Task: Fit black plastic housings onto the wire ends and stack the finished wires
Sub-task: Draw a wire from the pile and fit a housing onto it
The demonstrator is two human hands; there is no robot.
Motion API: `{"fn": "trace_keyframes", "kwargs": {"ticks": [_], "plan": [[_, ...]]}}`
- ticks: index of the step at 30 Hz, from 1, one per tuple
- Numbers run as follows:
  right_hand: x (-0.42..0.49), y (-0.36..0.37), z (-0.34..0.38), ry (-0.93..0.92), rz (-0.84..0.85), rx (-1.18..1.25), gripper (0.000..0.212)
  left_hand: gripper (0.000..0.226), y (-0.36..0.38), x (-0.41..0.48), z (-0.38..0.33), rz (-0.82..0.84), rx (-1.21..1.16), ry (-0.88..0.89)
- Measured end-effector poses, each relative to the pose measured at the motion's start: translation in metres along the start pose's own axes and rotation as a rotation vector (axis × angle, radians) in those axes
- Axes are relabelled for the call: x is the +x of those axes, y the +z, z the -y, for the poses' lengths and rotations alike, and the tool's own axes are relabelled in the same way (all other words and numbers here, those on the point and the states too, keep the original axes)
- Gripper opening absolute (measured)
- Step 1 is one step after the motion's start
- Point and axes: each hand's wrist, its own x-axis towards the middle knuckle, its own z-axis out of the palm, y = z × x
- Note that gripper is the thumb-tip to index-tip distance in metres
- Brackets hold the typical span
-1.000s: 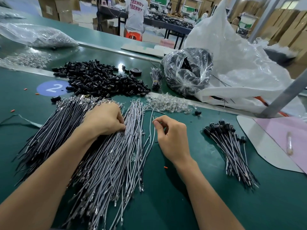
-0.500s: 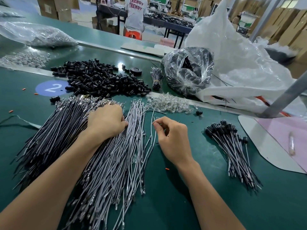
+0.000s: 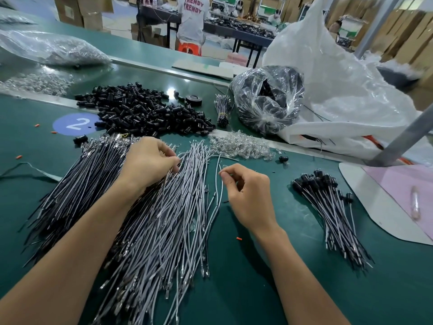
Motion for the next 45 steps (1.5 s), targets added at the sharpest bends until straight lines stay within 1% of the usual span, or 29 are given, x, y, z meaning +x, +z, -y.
{"fn": "trace_keyframes", "kwargs": {"ticks": [2, 5, 7, 8, 11, 13, 15, 17, 24, 27, 31, 33, 35, 39, 40, 43, 45], "plan": [[0.0, 0.0, 0.0, 0.002, 0.001, -0.003, 0.012, 0.008, -0.004, 0.002, 0.0, 0.029, -0.124, -0.036], [0.001, 0.0, 0.0, 0.001, -0.001, 0.0, 0.012, 0.029, -0.014, 0.002, -0.002, 0.141, -0.336, -0.117], [0.0, 0.0, 0.0, -0.002, -0.002, 0.0, 0.011, 0.039, -0.017, 0.001, -0.002, 0.202, -0.382, -0.129], [0.001, 0.0, 0.0, -0.004, -0.001, -0.002, 0.011, 0.04, -0.017, 0.001, -0.002, 0.209, -0.375, -0.12], [0.001, 0.0, -0.001, -0.006, 0.0, -0.003, 0.011, 0.039, -0.012, -0.003, -0.003, 0.178, -0.341, -0.069], [0.001, 0.0, -0.001, -0.003, -0.002, 0.0, 0.011, 0.037, -0.009, -0.004, -0.003, 0.117, -0.339, -0.036], [0.001, -0.001, 0.0, -0.002, -0.005, 0.001, 0.011, 0.037, -0.008, -0.004, -0.002, 0.065, -0.342, -0.024], [0.001, 0.0, 0.0, 0.0, -0.001, 0.003, 0.012, 0.036, -0.008, -0.004, -0.003, 0.05, -0.359, -0.021], [0.001, 0.0, 0.001, 0.005, 0.006, 0.009, 0.012, 0.026, -0.014, -0.004, -0.01, -0.01, -0.573, -0.026], [0.0, 0.0, 0.001, 0.009, 0.011, 0.018, 0.012, 0.019, -0.013, -0.004, -0.01, -0.009, -0.602, -0.024], [-0.001, 0.001, 0.002, 0.007, 0.025, 0.03, 0.012, 0.018, -0.013, -0.002, -0.009, 0.005, -0.66, -0.022], [-0.001, 0.002, 0.002, 0.001, 0.036, 0.03, 0.012, 0.017, -0.012, -0.001, -0.007, 0.014, -0.628, -0.006], [-0.002, 0.002, 0.003, -0.005, 0.045, 0.03, 0.012, 0.017, -0.009, -0.002, -0.005, 0.047, -0.52, 0.025], [-0.003, 0.003, 0.004, -0.006, 0.059, 0.025, 0.012, 0.014, 0.002, -0.005, -0.005, 0.154, -0.134, 0.079], [-0.003, 0.003, 0.003, -0.005, 0.06, 0.023, 0.012, 0.013, 0.004, -0.006, -0.005, 0.16, -0.072, 0.093], [-0.003, 0.004, 0.001, 0.001, 0.064, 0.016, 0.012, 0.014, 0.003, -0.006, -0.006, 0.101, -0.026, 0.149], [-0.003, 0.004, 0.002, 0.011, 0.07, 0.015, 0.011, 0.017, -0.007, -0.007, -0.007, 0.051, 0.065, 0.191]]}}
